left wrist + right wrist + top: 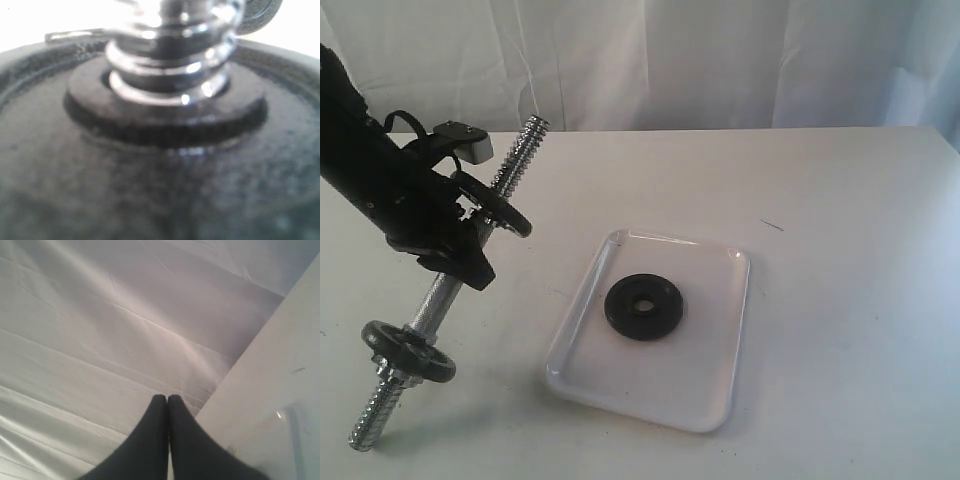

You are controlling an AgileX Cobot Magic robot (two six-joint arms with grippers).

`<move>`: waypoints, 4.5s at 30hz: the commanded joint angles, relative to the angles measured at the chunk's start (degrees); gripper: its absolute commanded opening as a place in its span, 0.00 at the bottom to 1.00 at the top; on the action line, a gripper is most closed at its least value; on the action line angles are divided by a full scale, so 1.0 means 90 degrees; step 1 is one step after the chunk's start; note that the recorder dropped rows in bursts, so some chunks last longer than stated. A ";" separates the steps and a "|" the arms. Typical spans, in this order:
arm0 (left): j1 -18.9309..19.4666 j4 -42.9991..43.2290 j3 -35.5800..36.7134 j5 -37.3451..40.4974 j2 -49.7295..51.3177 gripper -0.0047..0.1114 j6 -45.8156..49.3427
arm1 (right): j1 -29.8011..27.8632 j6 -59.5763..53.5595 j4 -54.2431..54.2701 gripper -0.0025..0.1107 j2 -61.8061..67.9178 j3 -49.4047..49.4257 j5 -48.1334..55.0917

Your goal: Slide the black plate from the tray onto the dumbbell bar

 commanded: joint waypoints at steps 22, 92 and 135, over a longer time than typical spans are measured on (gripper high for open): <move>-0.0006 -0.0852 0.0081 0.0330 -0.0820 0.04 0.0006 | 0.0235 -0.6980 -0.0020 0.02 0.6545 -0.6805 0.5851; -0.0006 -0.0907 0.0081 -0.0213 -0.0820 0.04 0.0149 | 0.2460 -0.7167 -0.1994 0.95 1.4060 -1.0457 0.5925; -0.0006 -0.0907 0.0081 -0.0223 -0.0820 0.04 0.0149 | 0.2680 -0.6280 -0.2576 0.20 1.4403 -1.0457 0.6556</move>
